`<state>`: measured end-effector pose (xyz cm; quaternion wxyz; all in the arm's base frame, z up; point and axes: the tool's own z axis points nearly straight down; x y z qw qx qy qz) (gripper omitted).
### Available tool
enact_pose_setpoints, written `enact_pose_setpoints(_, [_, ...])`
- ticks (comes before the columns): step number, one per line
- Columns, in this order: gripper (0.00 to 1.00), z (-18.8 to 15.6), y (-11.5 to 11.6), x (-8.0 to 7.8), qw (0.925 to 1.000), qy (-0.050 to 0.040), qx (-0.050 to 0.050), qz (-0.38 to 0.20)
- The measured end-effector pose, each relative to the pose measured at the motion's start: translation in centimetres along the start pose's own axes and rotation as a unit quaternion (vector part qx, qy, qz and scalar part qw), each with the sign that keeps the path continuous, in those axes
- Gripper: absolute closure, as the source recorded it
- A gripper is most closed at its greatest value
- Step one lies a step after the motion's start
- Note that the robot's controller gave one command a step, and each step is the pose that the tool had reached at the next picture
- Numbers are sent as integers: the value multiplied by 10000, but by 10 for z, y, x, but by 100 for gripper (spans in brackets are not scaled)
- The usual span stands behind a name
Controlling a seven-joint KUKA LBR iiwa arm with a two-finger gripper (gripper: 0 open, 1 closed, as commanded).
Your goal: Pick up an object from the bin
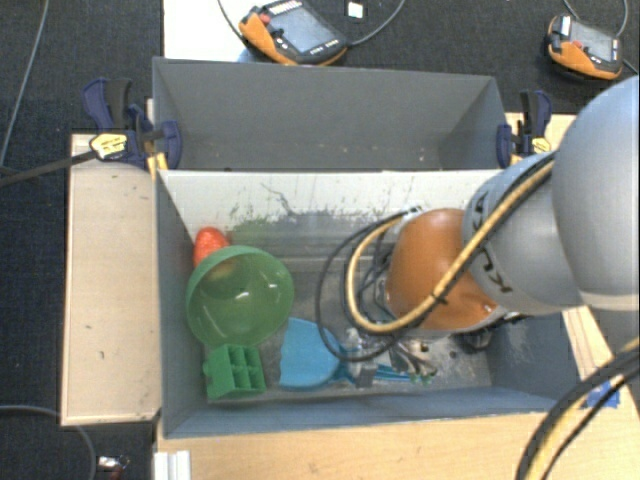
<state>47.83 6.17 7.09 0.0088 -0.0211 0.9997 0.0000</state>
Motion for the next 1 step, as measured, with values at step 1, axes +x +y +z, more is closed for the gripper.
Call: enact_pose_setpoints(1, [100,-117,0,-3,10000,-22,-3,-37])
